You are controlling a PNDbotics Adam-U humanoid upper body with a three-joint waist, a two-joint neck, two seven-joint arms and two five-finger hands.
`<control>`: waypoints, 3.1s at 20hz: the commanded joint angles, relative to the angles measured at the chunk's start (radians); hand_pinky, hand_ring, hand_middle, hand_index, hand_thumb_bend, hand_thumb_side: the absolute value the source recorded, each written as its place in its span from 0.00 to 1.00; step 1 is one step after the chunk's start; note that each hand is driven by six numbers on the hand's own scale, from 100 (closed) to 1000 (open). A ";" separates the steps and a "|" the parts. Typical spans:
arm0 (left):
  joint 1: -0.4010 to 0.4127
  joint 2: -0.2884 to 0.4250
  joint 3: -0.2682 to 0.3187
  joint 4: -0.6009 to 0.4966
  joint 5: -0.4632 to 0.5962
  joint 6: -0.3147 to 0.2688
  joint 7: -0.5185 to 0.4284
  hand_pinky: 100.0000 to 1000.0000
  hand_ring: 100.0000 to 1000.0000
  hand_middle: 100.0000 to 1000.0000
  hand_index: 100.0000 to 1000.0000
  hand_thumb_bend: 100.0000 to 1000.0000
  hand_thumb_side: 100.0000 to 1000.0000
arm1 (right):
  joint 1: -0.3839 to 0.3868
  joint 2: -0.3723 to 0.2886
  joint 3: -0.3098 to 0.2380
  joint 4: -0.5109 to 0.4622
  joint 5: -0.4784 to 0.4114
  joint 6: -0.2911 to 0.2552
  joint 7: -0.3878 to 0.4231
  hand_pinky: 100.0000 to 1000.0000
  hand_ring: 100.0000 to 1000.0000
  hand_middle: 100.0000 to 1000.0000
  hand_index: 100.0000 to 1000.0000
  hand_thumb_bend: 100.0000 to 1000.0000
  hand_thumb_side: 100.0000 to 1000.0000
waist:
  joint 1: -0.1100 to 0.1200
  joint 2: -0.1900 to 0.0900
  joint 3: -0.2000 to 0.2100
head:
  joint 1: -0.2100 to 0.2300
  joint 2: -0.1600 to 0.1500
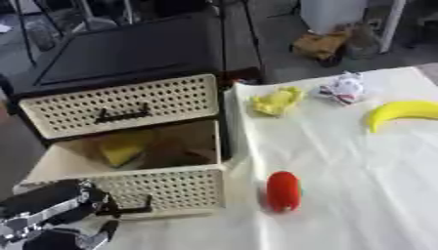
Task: Pick up objects from table and place into drawer.
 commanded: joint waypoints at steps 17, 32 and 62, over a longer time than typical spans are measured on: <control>0.007 0.036 -0.036 -0.016 -0.063 -0.019 -0.068 0.00 0.00 0.02 0.79 0.00 0.51 | -0.013 -0.017 -0.010 -0.016 0.009 -0.010 -0.011 0.61 0.78 0.70 0.84 0.00 1.00 | -0.012 -0.024 0.004 | 0.006 -0.017; -0.053 0.005 -0.091 0.106 -0.001 0.039 -0.181 0.00 0.00 0.02 0.90 0.00 0.53 | -0.012 -0.010 -0.010 -0.016 0.012 -0.006 -0.009 0.61 0.78 0.69 0.84 0.00 1.00 | -0.005 -0.022 -0.014 | 0.015 -0.021; 0.035 0.038 -0.136 -0.086 -0.079 0.007 -0.190 0.00 0.00 0.03 0.87 0.00 0.53 | -0.008 -0.005 -0.010 -0.016 0.018 -0.003 -0.013 0.61 0.78 0.69 0.85 0.00 1.00 | -0.012 -0.024 -0.007 | 0.020 -0.022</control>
